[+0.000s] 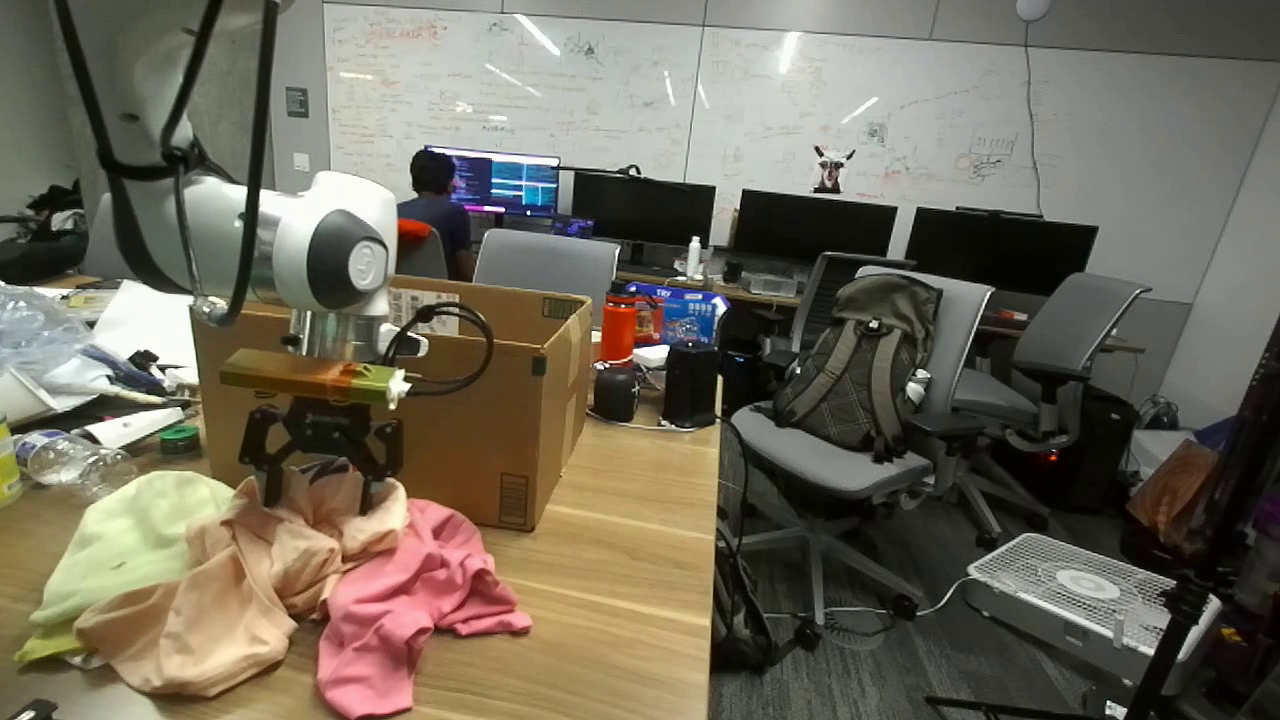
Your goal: Put two of the cloths into the box.
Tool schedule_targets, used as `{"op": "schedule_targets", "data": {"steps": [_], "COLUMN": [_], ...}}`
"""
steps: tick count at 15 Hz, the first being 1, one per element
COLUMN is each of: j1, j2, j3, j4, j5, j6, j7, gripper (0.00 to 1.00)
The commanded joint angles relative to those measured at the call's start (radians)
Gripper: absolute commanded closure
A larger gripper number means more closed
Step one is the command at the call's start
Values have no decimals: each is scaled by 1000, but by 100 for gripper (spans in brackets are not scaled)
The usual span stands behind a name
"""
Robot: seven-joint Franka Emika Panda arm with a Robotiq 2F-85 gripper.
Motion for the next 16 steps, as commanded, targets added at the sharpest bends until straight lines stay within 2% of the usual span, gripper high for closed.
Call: {"op": "schedule_targets", "data": {"steps": [1,8,9,10,12,16], "j1": [14,11,10,9,6,3], "j2": [41,75,74,72,65,43], "j3": [-17,-28,-28,-28,-26,-24], "j4": [14,6,6,5,2,-5], "j5": [-26,-22,-21,-20,-17,-12], "j6": [15,3,1,2,3,8], "j7": [22,37,36,37,32,32], "gripper": [0,0,4,26,30,63]}}
